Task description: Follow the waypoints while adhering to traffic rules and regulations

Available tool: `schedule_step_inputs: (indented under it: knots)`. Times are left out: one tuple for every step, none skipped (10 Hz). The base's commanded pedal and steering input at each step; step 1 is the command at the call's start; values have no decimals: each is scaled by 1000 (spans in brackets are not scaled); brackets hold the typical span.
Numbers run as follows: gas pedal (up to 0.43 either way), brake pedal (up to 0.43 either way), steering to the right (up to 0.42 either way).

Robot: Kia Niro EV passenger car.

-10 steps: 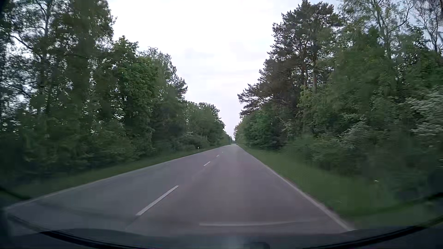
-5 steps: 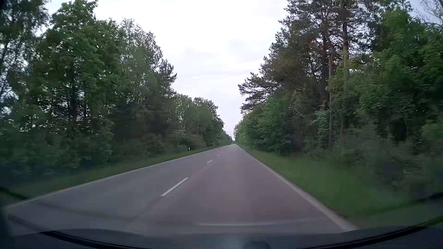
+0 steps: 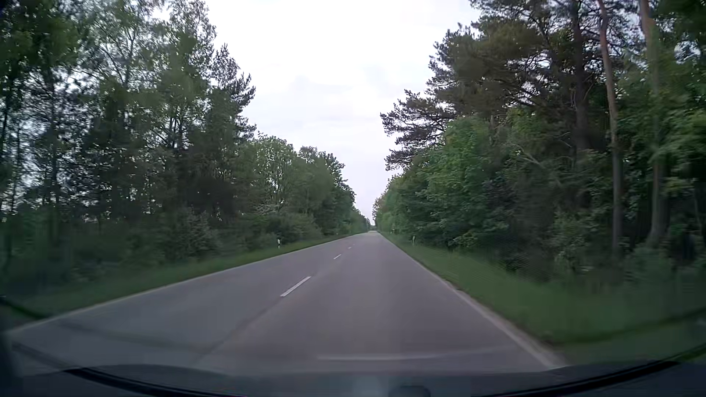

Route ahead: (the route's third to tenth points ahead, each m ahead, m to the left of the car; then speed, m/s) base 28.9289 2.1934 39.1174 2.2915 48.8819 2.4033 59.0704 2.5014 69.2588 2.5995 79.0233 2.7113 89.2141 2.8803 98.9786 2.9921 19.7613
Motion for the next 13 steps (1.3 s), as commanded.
schedule_step_inputs:
  knots:
    - [118, 0, -1]
    - [118, 0, -1]
    - [118, 0, -1]
    - [118, 0, -1]
    - [118, 0, -1]
    - [118, 0, -1]
    - [130, 0, -1]
    - [130, 0, -1]
    - [130, 0, -1]
    - [130, 0, -1]
    - [130, 0, -1]
    - [130, 0, -1]
    - [130, 0, -1]
